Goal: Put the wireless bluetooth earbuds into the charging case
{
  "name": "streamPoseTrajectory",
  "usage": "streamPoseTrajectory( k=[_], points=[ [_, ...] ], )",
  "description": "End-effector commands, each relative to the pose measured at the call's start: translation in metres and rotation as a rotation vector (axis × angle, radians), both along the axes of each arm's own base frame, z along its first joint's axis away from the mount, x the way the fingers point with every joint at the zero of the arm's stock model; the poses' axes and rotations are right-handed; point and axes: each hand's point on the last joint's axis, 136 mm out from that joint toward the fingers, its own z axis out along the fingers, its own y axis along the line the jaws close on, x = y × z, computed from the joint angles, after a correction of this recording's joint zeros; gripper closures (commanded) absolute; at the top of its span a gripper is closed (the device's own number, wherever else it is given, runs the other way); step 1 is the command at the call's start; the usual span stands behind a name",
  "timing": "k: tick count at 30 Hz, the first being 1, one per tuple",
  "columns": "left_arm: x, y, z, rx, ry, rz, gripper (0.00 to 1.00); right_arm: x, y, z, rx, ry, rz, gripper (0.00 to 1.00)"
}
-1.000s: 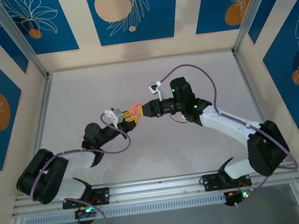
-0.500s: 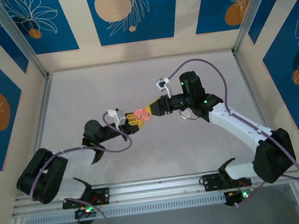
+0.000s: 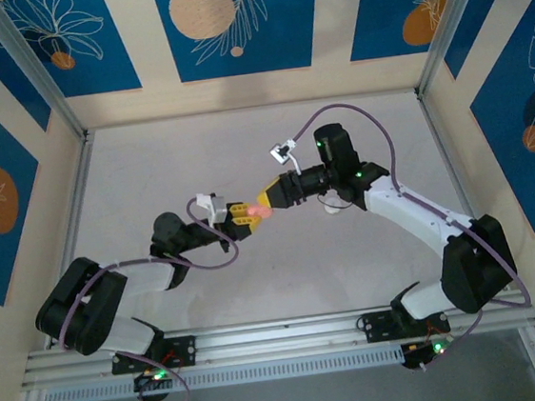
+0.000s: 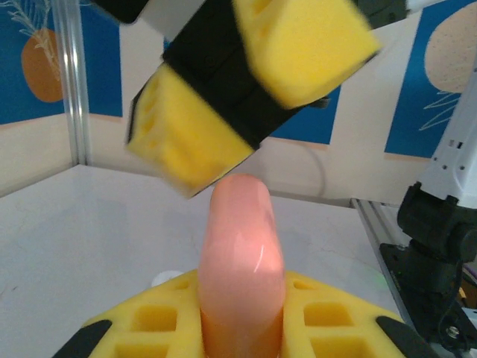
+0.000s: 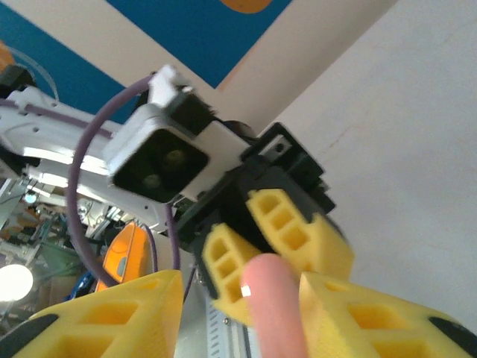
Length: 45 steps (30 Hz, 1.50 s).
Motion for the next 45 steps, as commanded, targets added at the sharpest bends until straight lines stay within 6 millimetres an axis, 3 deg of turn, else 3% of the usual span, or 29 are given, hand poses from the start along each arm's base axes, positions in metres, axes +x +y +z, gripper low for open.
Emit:
streamPoseTrajectory(
  k=[1,3,5,10,12,18,26,34,38,42,45],
  points=[
    [0.008,-0.001,0.008,0.003,-0.022,0.041,0.79,-0.019,-0.010,0.017,0.057,-0.048,0.040,0.59],
    [0.012,-0.001,0.004,0.015,0.001,0.062,0.79,-0.016,-0.016,0.014,0.047,-0.047,0.001,0.61],
    [0.023,0.000,-0.005,0.036,0.077,0.113,0.79,-0.001,-0.026,0.002,-0.018,-0.020,-0.116,0.61],
    [0.045,-0.002,-0.046,0.126,0.387,0.183,0.79,0.050,-0.072,-0.053,-0.210,0.190,-0.460,0.57],
    [0.049,-0.005,-0.063,0.158,0.512,0.185,0.79,0.060,-0.089,-0.073,-0.237,0.294,-0.534,0.57],
    [0.057,-0.012,-0.110,0.230,0.831,0.202,0.80,0.067,-0.111,-0.105,-0.287,0.422,-0.621,0.57],
    [0.058,-0.016,-0.151,0.323,1.073,0.219,0.79,0.065,-0.114,-0.120,-0.323,0.452,-0.619,0.56],
    [0.056,0.012,-0.186,0.490,1.177,0.392,0.67,0.062,-0.118,-0.122,-0.336,0.452,-0.620,0.55],
    [0.056,0.031,-0.193,0.553,1.191,0.478,0.49,0.062,-0.124,-0.121,-0.346,0.434,-0.639,0.53],
    [0.063,0.059,-0.182,0.623,1.114,0.598,0.36,0.071,-0.143,-0.124,-0.371,0.376,-0.705,0.47],
    [0.075,0.092,-0.164,0.673,0.995,0.743,0.22,0.086,-0.173,-0.129,-0.435,0.279,-0.817,0.38]
  ],
)
